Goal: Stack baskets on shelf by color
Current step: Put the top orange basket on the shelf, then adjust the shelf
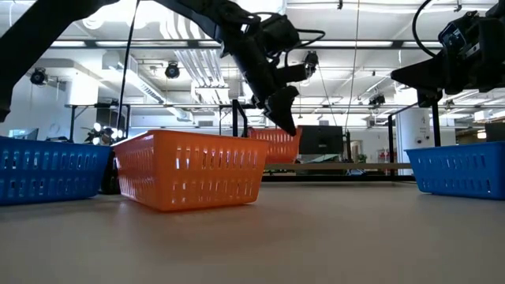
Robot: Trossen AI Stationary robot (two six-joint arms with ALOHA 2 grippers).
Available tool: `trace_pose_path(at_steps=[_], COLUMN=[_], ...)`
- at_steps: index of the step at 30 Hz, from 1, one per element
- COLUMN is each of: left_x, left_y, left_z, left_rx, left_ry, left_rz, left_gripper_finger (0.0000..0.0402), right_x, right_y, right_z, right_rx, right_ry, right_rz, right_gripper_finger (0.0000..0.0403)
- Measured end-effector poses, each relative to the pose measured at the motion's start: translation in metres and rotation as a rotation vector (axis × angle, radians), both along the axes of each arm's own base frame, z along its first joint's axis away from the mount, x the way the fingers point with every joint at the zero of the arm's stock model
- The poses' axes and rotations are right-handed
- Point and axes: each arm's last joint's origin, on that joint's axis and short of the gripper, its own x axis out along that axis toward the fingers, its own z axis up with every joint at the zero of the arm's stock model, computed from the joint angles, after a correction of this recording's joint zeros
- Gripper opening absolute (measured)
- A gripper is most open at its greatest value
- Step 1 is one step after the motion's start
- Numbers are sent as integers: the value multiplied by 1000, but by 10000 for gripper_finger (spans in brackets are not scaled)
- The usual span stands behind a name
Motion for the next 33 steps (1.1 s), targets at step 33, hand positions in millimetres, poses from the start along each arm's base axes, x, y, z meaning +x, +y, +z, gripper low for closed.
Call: trace_pose_path(at_steps=[33], left_x=[-157], left_y=[-30], left_z=[40], left_rx=[-92], left_ry=[-171], left_rz=[222], left_gripper_finger=[179], right_x=[0], right_y=[0], right_z=[0], right_rx=[0], right_ry=[0], right_rz=[-1], right_gripper_finger=[9])
